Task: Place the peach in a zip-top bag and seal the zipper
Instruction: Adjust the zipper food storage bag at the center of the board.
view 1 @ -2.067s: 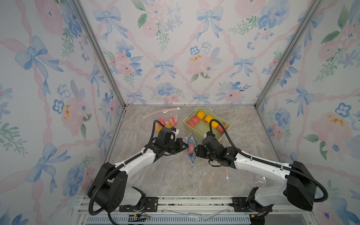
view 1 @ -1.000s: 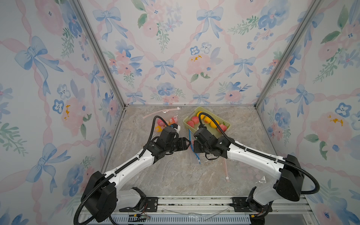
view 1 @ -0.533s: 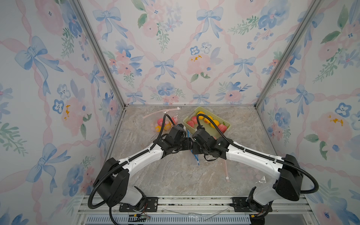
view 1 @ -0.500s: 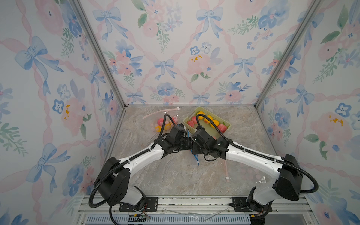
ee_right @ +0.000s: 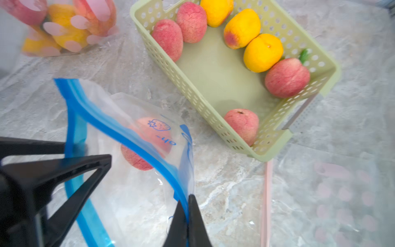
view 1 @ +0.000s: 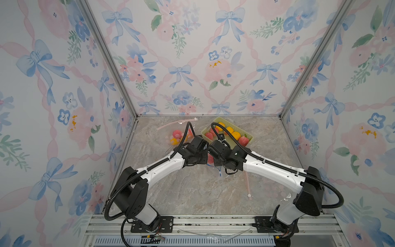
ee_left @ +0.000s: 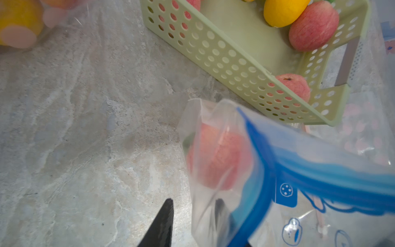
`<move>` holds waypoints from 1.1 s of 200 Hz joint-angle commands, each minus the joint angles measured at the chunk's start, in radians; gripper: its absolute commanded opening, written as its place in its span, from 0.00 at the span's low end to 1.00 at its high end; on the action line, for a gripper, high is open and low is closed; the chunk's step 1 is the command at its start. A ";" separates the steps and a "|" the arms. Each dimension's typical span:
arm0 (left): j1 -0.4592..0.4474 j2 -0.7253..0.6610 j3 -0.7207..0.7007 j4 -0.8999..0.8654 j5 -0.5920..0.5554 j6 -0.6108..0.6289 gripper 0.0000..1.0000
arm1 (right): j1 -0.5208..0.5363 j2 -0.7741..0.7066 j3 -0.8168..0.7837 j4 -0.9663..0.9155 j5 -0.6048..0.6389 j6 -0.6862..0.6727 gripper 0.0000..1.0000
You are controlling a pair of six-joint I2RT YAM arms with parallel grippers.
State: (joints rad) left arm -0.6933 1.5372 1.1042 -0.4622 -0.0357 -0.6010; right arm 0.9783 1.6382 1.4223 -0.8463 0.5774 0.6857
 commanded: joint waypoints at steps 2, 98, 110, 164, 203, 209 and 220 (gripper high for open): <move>0.003 -0.048 0.011 -0.049 0.039 0.031 0.34 | 0.012 0.047 0.041 -0.144 0.142 -0.016 0.00; 0.084 -0.112 -0.057 -0.039 0.249 0.031 0.01 | 0.006 0.048 -0.005 0.057 -0.072 -0.088 0.09; 0.082 -0.111 -0.055 -0.034 0.246 0.028 0.00 | 0.003 0.048 -0.018 0.107 -0.131 -0.077 0.20; 0.083 -0.128 -0.092 -0.013 0.223 -0.016 0.00 | 0.001 0.097 -0.064 0.172 -0.268 0.026 0.61; 0.084 -0.153 -0.125 0.021 0.204 -0.061 0.00 | 0.003 0.098 -0.133 0.268 -0.359 0.100 0.71; 0.084 -0.158 -0.127 0.023 0.195 -0.067 0.00 | 0.005 0.098 -0.143 0.279 -0.368 0.110 0.72; 0.084 -0.166 -0.131 0.023 0.180 -0.077 0.00 | 0.010 0.099 -0.156 0.286 -0.388 0.119 0.74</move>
State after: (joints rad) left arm -0.6090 1.4139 0.9890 -0.4656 0.1741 -0.6376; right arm 0.9764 1.7214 1.3010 -0.6170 0.2623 0.7506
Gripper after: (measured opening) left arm 0.047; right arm 0.723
